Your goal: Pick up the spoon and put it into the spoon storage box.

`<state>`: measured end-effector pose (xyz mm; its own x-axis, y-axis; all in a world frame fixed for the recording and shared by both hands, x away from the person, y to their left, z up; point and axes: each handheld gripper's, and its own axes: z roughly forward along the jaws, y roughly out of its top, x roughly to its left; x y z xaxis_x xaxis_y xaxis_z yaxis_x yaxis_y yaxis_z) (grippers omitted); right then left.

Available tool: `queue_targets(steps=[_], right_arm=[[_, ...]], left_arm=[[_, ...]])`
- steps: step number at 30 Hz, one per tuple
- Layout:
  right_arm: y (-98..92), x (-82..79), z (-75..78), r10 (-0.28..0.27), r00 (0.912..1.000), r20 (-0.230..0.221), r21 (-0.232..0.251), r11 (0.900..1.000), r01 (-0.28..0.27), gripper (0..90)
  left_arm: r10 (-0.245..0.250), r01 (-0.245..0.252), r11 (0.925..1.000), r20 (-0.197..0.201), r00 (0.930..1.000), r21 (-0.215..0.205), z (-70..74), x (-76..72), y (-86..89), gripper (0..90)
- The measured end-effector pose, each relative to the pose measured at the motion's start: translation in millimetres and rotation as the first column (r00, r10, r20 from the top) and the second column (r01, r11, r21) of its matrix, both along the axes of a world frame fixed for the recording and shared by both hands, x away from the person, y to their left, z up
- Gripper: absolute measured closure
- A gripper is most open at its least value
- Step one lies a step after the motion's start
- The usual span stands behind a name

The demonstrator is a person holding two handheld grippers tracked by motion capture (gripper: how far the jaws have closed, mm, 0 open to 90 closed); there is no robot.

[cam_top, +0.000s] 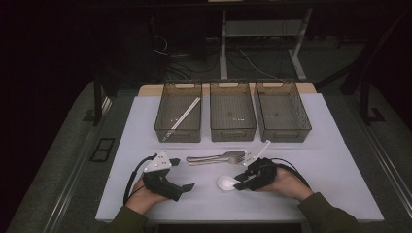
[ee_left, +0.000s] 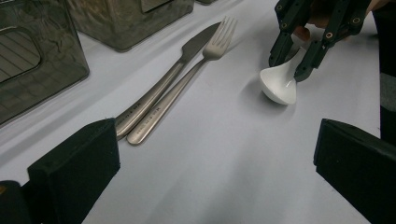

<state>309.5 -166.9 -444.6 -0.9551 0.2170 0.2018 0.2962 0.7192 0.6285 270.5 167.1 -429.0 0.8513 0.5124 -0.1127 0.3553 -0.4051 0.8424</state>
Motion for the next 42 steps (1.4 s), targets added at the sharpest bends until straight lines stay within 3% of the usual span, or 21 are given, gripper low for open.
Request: queue_targets(steps=[6,9,17,24,39,42], right_arm=[[2.0,-5.0,1.0,0.005,0.9994,0.036,-0.019,1.000,-0.004,69.7],[3.3,-7.7,1.1,0.019,0.9969,0.076,-0.030,0.999,-0.017,71.8],[3.9,-12.6,2.1,0.028,0.9939,0.106,-0.048,0.999,-0.023,75.5],[2.7,-15.2,1.7,0.050,0.9946,0.090,-0.044,0.998,-0.047,82.6],[1.1,-14.1,2.9,0.029,0.9969,0.073,-0.037,0.999,-0.026,83.2],[-1.4,-13.5,6.9,0.010,0.9981,0.061,-0.016,1.000,-0.009,83.2]], left_arm=[[0.000,0.000,1.0000,0.002,1.0000,0.000,0.1,-0.2,-0.1,0.0],[0.000,0.000,1.0000,0.001,1.0000,0.000,0.1,-0.1,0.0,0.0],[0.000,0.000,1.0000,0.002,1.0000,0.001,0.3,-0.4,0.0,0.0],[-0.003,0.003,1.0000,0.002,1.0000,0.003,0.2,-0.4,-0.3,0.0],[-0.016,0.016,0.9999,0.012,0.9998,-0.004,-0.2,0.5,0.3,0.0],[-0.015,0.015,0.9999,0.014,0.9998,-0.007,-0.2,0.7,0.5,0.0]])
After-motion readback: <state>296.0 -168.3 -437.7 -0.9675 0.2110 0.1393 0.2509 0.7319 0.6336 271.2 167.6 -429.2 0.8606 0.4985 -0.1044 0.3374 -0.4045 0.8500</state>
